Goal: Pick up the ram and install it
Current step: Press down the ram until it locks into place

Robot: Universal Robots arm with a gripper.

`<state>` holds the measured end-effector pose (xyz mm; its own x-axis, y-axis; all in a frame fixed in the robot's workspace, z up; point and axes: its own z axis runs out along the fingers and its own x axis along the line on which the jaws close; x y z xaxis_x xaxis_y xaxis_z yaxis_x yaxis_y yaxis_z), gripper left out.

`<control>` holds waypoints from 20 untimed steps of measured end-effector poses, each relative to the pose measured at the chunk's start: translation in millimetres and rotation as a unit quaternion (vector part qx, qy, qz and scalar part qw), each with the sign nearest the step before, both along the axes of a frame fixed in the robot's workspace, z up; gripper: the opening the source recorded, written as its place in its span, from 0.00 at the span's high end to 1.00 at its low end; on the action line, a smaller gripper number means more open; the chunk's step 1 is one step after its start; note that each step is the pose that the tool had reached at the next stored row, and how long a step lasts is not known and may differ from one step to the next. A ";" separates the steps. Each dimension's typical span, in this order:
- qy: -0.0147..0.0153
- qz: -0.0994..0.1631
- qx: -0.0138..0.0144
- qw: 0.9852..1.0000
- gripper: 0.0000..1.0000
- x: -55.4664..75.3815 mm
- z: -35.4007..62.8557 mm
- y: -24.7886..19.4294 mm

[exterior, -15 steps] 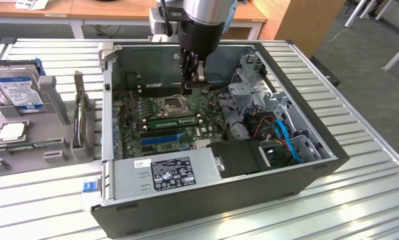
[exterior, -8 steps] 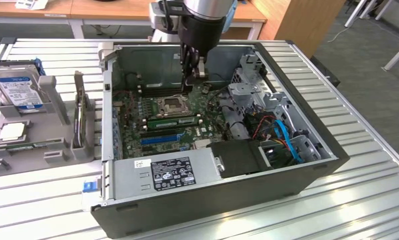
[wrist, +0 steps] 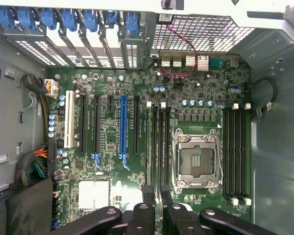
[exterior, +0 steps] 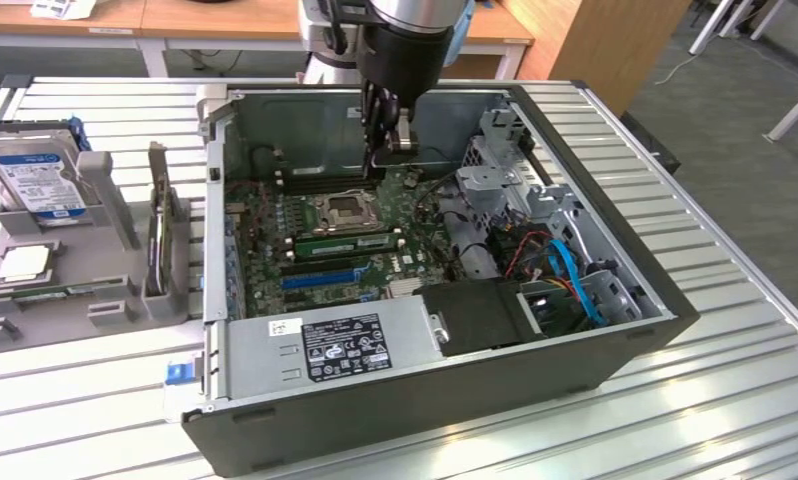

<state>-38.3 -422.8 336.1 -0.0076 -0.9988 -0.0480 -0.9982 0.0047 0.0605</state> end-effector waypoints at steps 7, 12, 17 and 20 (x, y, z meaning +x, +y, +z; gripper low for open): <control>0.000 0.000 0.000 1.000 0.81 0.0 0.0 0.0; 0.000 0.000 0.000 1.000 0.89 0.0 0.0 0.0; 0.000 0.000 0.000 1.000 0.90 0.0 0.0 0.0; -0.003 0.000 0.001 1.000 0.90 -0.3 -0.2 0.0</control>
